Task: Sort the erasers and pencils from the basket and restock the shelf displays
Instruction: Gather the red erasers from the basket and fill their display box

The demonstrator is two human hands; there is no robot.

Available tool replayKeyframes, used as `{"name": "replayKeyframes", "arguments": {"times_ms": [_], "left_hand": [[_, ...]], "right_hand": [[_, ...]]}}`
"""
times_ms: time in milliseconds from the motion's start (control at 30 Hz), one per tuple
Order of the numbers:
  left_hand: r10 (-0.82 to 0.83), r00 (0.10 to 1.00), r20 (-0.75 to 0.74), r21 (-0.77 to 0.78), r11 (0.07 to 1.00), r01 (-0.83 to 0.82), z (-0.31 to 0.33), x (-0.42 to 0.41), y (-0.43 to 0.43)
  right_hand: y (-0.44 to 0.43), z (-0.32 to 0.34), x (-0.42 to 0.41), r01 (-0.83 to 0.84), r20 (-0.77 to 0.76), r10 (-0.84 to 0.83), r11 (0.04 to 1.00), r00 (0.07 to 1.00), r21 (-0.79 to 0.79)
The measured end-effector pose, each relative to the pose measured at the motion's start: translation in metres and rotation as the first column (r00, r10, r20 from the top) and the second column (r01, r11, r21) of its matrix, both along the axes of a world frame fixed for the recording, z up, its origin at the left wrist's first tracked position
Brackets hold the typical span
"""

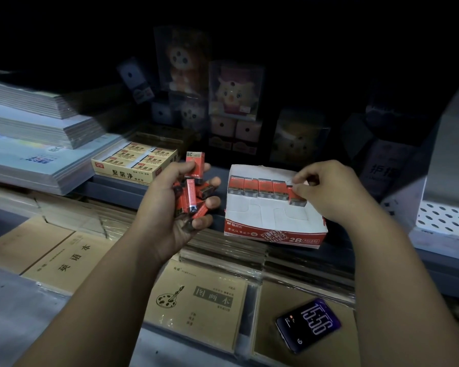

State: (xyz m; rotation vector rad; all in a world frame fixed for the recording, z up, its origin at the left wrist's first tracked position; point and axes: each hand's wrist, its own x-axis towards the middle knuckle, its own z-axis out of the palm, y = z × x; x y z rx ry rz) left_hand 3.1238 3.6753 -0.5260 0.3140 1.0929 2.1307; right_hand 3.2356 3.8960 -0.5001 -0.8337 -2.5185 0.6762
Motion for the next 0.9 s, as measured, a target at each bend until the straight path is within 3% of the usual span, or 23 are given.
{"name": "replayKeyframes", "arguments": {"times_ms": [233, 467, 767, 900], "left_hand": [[-0.003, 1.000, -0.004, -0.001, 1.000, 0.003, -0.001, -0.001, 0.001], [-0.008, 1.000, -0.001, 0.003, 1.000, 0.008, 0.000, 0.000, 0.000], [-0.017, 1.000, -0.015, -0.006, 1.000, 0.017, -0.002, -0.003, 0.000], [-0.016, 0.999, -0.030, -0.017, 1.000, 0.016, -0.002, -0.003, 0.000]], "right_hand": [[0.000, 0.015, 0.008, -0.071, 0.197, 0.082, 0.996, 0.977, -0.060], [-0.005, 0.006, 0.005, -0.025, 0.064, 0.025, 1.000, 0.998, -0.002], [-0.006, 0.006, 0.001, -0.026, 0.052, 0.025, 1.000, 0.998, 0.003], [-0.016, 0.004, -0.011, -0.041, -0.068, 0.052, 0.987, 0.996, 0.153]]}}
